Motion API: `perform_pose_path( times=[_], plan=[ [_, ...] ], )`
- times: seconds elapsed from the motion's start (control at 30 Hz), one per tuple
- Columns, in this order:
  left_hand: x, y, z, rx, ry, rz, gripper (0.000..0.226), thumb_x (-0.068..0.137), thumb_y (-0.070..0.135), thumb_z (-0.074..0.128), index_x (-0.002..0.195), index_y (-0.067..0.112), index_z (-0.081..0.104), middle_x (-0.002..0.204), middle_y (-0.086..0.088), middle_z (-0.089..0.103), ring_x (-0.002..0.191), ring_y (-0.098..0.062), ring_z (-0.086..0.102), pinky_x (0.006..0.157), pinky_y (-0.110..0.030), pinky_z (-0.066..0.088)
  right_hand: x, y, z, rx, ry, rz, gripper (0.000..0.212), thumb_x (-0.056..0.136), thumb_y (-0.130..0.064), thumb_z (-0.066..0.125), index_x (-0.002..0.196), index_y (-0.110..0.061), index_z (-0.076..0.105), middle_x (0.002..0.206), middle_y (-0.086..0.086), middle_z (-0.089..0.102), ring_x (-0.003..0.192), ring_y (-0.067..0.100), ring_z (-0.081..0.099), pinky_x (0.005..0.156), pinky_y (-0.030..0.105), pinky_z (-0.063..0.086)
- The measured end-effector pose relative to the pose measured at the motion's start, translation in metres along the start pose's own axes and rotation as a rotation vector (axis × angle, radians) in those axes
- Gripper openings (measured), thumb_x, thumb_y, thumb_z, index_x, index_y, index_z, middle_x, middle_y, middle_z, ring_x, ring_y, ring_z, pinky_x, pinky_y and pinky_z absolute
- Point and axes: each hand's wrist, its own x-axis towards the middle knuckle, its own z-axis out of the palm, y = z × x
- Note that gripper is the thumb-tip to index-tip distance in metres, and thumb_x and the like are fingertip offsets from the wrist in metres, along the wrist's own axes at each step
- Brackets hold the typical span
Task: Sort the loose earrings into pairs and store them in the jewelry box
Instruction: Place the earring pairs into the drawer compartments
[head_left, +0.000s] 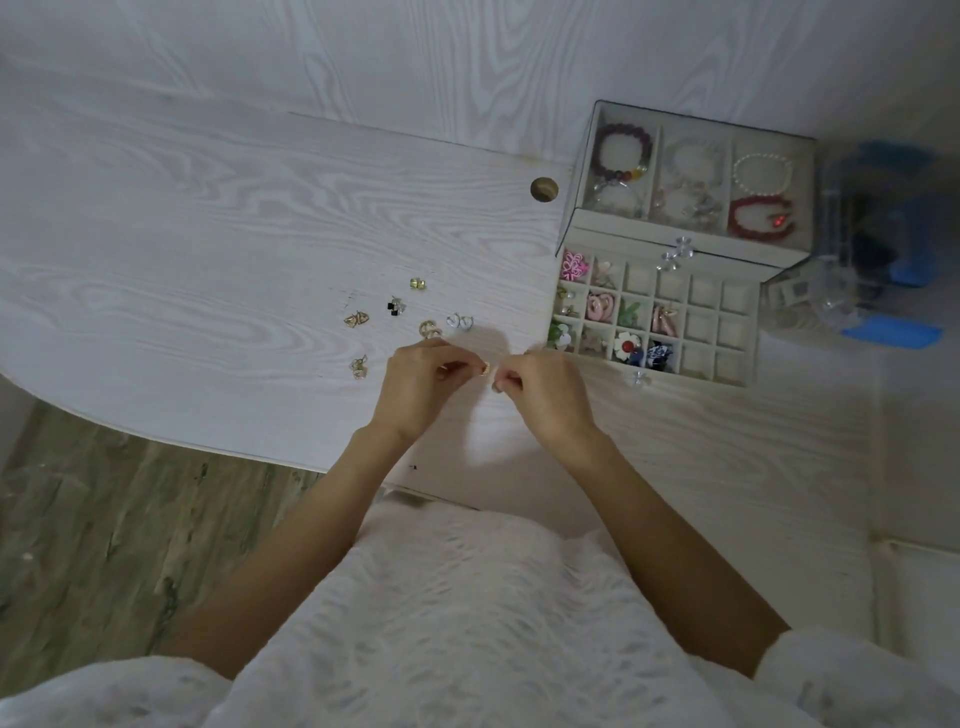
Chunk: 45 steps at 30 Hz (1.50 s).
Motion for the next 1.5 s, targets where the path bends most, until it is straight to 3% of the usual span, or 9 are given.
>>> perform_pose_path(
  times=[0.27,0.43,0.53,0.67,0.87,1.1,1.2,1.33,1.5],
  plan=[
    [0.079,0.082,0.058,-0.044,0.009,0.219,0.013,0.079,0.022,0.067,0.085,0.013,0.075,0.08,-0.007,0.07,0.066,-0.02,0.065,0.062,-0.033,0.055,-0.043,0.075,-0.084,0.287,0.359,0.254,0.006,0.08,-0.01,0.069,0.083,-0.012,0.073,0.074,-0.005,0.066,0.069,0.007,0.061,0.065,0.008,0.042],
    [0.125,0.108,0.1,0.072,-0.048,0.239,0.01,0.077,0.005,0.07,0.084,0.01,0.074,0.091,-0.009,0.072,0.082,-0.022,0.067,0.075,-0.015,0.043,-0.05,0.112,-0.109,0.337,0.529,0.378,0.008,0.08,-0.016,0.071,0.088,-0.014,0.073,0.075,-0.004,0.068,0.067,0.003,0.059,0.067,0.01,0.045],
    [0.136,0.108,0.116,0.135,-0.113,0.247,0.012,0.078,0.003,0.068,0.088,0.007,0.073,0.102,-0.01,0.07,0.09,-0.024,0.065,0.084,-0.024,0.048,-0.041,0.122,-0.116,0.417,0.59,0.401,0.007,0.081,-0.016,0.07,0.088,-0.017,0.072,0.074,-0.007,0.066,0.068,0.002,0.059,0.07,0.009,0.046],
    [0.145,0.109,0.123,0.222,-0.161,0.245,0.013,0.08,0.003,0.065,0.091,0.004,0.072,0.102,-0.014,0.069,0.089,-0.029,0.064,0.083,-0.039,0.052,-0.021,0.127,-0.117,0.37,0.616,0.36,0.006,0.082,-0.015,0.069,0.087,-0.014,0.071,0.075,-0.007,0.065,0.071,0.006,0.06,0.07,0.013,0.047],
    [0.142,0.107,0.116,0.257,-0.198,0.352,0.018,0.082,0.006,0.064,0.099,0.008,0.07,0.107,-0.013,0.069,0.091,-0.031,0.065,0.081,-0.038,0.053,0.015,0.131,-0.115,0.149,0.585,0.212,0.002,0.082,-0.01,0.067,0.082,-0.009,0.069,0.077,0.005,0.069,0.071,0.014,0.06,0.067,0.026,0.048],
    [0.123,0.093,0.1,0.52,-0.038,0.363,0.005,0.075,0.018,0.072,0.079,0.02,0.074,0.084,-0.002,0.073,0.077,-0.03,0.061,0.048,-0.025,0.039,0.041,0.139,-0.101,0.064,0.497,0.212,0.007,0.085,-0.012,0.063,0.085,-0.008,0.069,0.081,0.008,0.069,0.072,0.018,0.061,0.061,0.025,0.043],
    [0.124,0.093,0.103,0.511,-0.037,0.361,0.004,0.073,0.017,0.073,0.076,0.02,0.074,0.078,-0.003,0.072,0.074,-0.031,0.061,0.049,-0.022,0.034,0.044,0.142,-0.1,0.041,0.48,0.224,0.013,0.087,-0.013,0.06,0.09,-0.007,0.071,0.085,0.01,0.071,0.076,0.022,0.064,0.065,0.029,0.05],
    [0.123,0.095,0.102,0.502,-0.069,0.36,0.004,0.076,0.017,0.071,0.079,0.018,0.074,0.083,-0.005,0.071,0.078,-0.033,0.06,0.051,-0.026,0.039,0.04,0.142,-0.102,-0.012,0.519,0.202,0.017,0.089,-0.014,0.056,0.092,-0.006,0.071,0.086,0.013,0.071,0.075,0.025,0.064,0.062,0.022,0.04],
    [0.12,0.097,0.094,0.479,-0.238,0.354,0.02,0.087,0.022,0.061,0.105,0.017,0.068,0.109,-0.008,0.065,0.096,-0.033,0.057,0.066,-0.04,0.052,0.026,0.134,-0.099,-0.142,0.466,0.105,0.021,0.093,-0.012,0.05,0.1,-0.003,0.068,0.099,0.015,0.066,0.083,0.029,0.062,0.066,0.023,0.037]
  ],
)
